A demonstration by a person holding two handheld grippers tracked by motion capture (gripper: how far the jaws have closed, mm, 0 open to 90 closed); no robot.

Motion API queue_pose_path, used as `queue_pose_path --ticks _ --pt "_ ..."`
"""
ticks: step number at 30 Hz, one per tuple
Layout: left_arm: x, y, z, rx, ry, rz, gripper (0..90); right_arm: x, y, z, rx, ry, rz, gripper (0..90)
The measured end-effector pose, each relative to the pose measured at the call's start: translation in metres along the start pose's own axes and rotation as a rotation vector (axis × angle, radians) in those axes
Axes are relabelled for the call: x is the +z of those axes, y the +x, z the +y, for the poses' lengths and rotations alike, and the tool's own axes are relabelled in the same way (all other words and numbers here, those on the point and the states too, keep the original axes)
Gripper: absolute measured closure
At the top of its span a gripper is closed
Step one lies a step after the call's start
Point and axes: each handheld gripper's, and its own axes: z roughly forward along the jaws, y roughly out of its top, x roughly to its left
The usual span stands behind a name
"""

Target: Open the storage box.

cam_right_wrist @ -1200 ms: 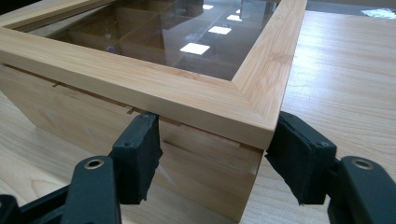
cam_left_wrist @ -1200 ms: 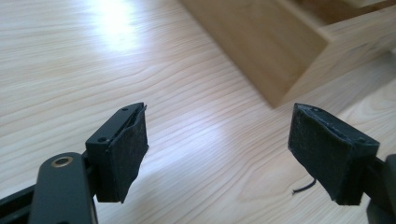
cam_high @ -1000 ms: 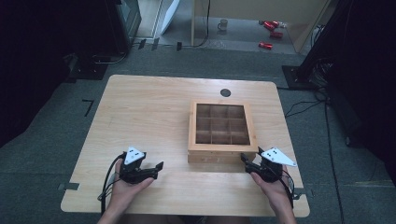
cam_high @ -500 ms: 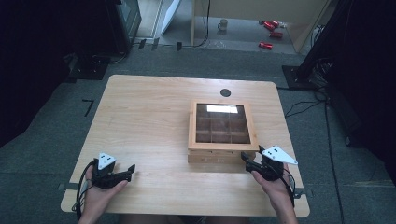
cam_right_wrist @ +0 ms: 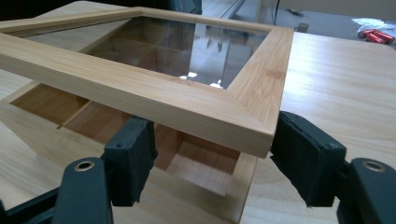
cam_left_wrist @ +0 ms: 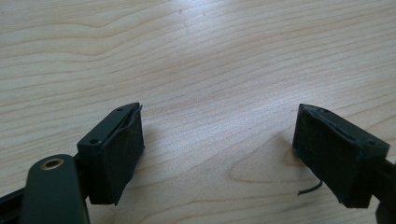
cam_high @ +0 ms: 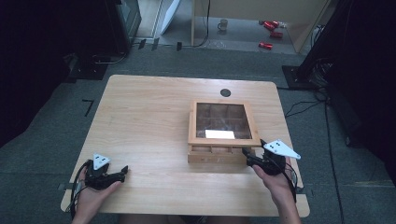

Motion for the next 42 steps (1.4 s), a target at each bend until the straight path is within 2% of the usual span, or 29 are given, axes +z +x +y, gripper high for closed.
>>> queue_pose_path --ticks 4,8,15,28,37,42 --pt "0.0 0.001 -0.001 -0.005 -0.008 -0.009 16.8 -0.001 -0.001 0.007 -0.004 -0.007 -0.002 30.9" --pt "0.001 0.0 -0.002 -0.003 -0.022 0.006 16.8 -0.001 -0.003 0.017 0.01 -0.018 0.007 30.4" --pt "0.001 0.002 -0.002 -0.017 -0.028 -0.007 16.9 -0.001 -0.007 0.032 0.031 -0.039 0.014 28.1" --pt "0.001 0.003 -0.002 -0.031 -0.036 -0.022 17.0 0.001 -0.011 0.055 0.018 -0.036 -0.003 23.8" --pt "0.001 0.005 -0.001 -0.039 -0.038 -0.035 17.1 0.009 -0.02 0.078 0.04 -0.059 -0.004 22.0" --pt "0.001 0.005 -0.001 -0.042 -0.04 -0.038 17.1 0.014 -0.022 0.086 0.028 -0.06 -0.012 22.0"
